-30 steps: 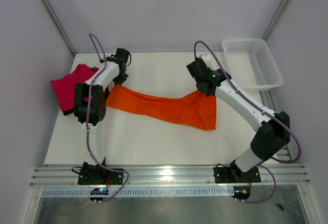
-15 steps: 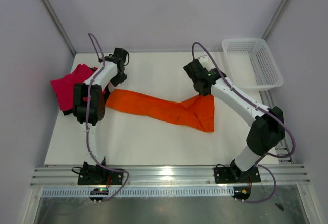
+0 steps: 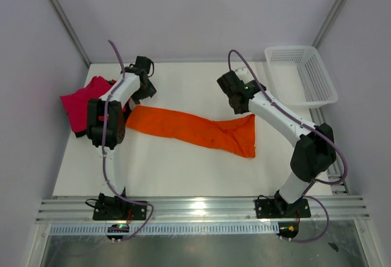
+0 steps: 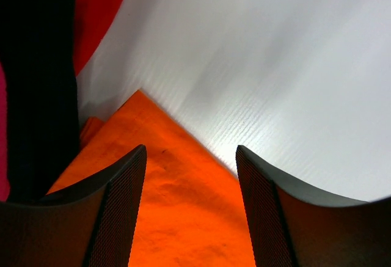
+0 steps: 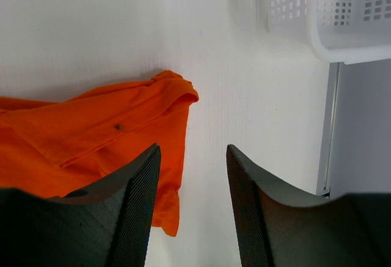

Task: Fold and stack the t-shirts
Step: Fold the other side of the tshirt into a rectangle

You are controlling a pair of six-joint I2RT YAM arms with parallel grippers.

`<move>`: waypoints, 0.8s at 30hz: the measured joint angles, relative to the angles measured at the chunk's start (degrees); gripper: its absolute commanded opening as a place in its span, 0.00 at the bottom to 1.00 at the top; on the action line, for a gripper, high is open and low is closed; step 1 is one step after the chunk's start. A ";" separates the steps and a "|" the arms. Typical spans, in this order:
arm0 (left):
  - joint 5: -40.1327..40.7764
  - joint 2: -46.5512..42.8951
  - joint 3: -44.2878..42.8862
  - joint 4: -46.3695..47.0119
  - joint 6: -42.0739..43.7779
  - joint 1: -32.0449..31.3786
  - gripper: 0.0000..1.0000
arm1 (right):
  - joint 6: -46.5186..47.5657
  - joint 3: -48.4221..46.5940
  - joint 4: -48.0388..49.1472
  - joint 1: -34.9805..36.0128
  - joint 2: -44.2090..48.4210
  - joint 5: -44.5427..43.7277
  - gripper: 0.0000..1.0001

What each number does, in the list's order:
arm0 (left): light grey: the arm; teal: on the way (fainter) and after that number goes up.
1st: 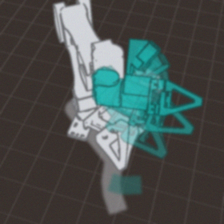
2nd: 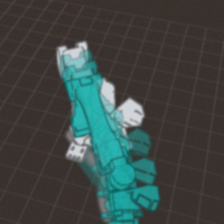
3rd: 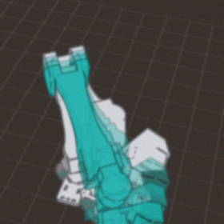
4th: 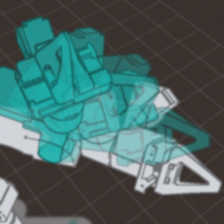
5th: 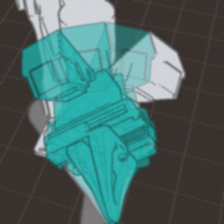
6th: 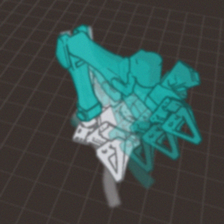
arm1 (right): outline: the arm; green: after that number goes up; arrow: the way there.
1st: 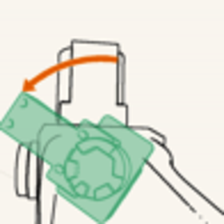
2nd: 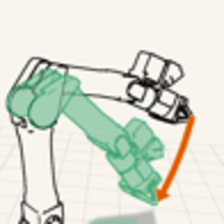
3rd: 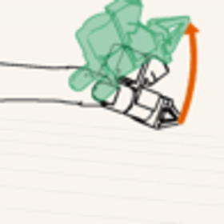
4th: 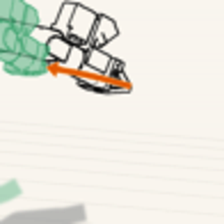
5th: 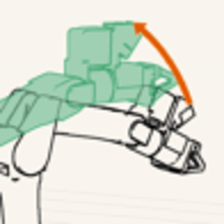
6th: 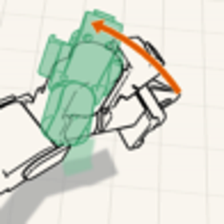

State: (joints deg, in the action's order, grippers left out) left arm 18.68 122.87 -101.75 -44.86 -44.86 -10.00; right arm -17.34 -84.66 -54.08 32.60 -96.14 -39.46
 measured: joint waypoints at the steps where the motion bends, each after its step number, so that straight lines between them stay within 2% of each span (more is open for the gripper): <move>1: -0.59 -0.04 0.00 0.04 0.26 0.02 0.63 | 0.00 0.00 0.02 0.02 0.00 0.61 0.52; 7: -5.20 -2.71 0.00 -0.02 1.18 0.02 0.63 | 0.83 3.43 4.07 0.63 4.63 11.41 0.52; 10: -7.63 -5.88 0.00 -0.02 1.46 0.00 0.63 | 0.96 5.66 7.41 2.75 9.27 18.71 0.52; 14: -9.84 -9.92 -0.07 -0.35 1.60 0.00 0.63 | 0.83 5.75 11.21 5.49 10.45 24.76 0.52; 20: -10.38 -15.74 -0.07 -1.33 2.29 0.00 0.63 | -2.21 5.79 11.67 10.58 5.73 26.05 0.52; 24: -12.02 -20.41 0.85 -1.27 2.97 0.00 0.64 | -6.60 5.18 10.47 10.78 2.25 24.94 0.52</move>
State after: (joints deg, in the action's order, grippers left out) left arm 6.66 102.45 -100.90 -46.13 -41.89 -10.00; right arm -23.94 -79.48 -43.62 43.38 -93.89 -14.52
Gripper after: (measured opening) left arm 0.633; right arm 0.517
